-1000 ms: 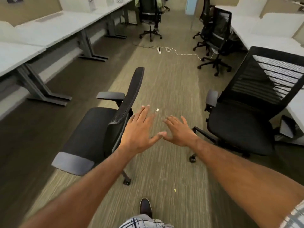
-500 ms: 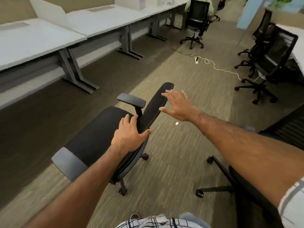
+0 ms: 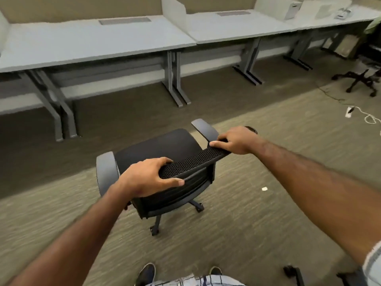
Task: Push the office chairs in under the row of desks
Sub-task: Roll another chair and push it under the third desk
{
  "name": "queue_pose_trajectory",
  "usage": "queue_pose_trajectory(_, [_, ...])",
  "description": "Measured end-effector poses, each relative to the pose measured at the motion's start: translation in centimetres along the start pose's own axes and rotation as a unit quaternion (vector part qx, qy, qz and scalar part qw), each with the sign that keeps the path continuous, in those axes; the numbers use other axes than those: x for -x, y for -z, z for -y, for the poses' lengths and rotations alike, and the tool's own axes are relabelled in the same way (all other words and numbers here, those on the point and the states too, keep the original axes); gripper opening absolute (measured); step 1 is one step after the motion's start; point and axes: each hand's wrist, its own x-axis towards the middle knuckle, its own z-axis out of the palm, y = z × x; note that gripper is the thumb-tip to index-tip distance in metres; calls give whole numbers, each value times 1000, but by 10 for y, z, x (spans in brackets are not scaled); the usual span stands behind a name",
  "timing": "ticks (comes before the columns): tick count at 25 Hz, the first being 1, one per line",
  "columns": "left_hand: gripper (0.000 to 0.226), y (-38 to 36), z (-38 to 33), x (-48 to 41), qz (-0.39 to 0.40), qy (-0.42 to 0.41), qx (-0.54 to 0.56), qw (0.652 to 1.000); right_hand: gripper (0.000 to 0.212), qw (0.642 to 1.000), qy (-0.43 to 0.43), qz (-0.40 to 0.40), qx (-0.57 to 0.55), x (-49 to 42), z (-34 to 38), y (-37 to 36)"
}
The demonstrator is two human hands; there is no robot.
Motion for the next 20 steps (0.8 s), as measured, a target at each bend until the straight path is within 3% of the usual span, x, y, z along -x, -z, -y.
queue_pose_trajectory(4, [110, -9, -10, 15, -49, 97, -50, 993, 85, 999, 50, -4, -3, -7, -7, -4])
queue_pose_trajectory(7, [108, -15, -15, 21, -129, 126, -64, 981, 86, 995, 78, -59, -16, -12, -14, -6])
queue_pose_trajectory(11, [104, -1, -4, 9, -152, 134, -84, 976, 75, 982, 107, -151, -45, -30, -16, -1])
queue_pose_trajectory(20, [99, 38, 55, -37, -190, 127, -90, 969, 74, 978, 119, -167, -48, -113, 0, 14])
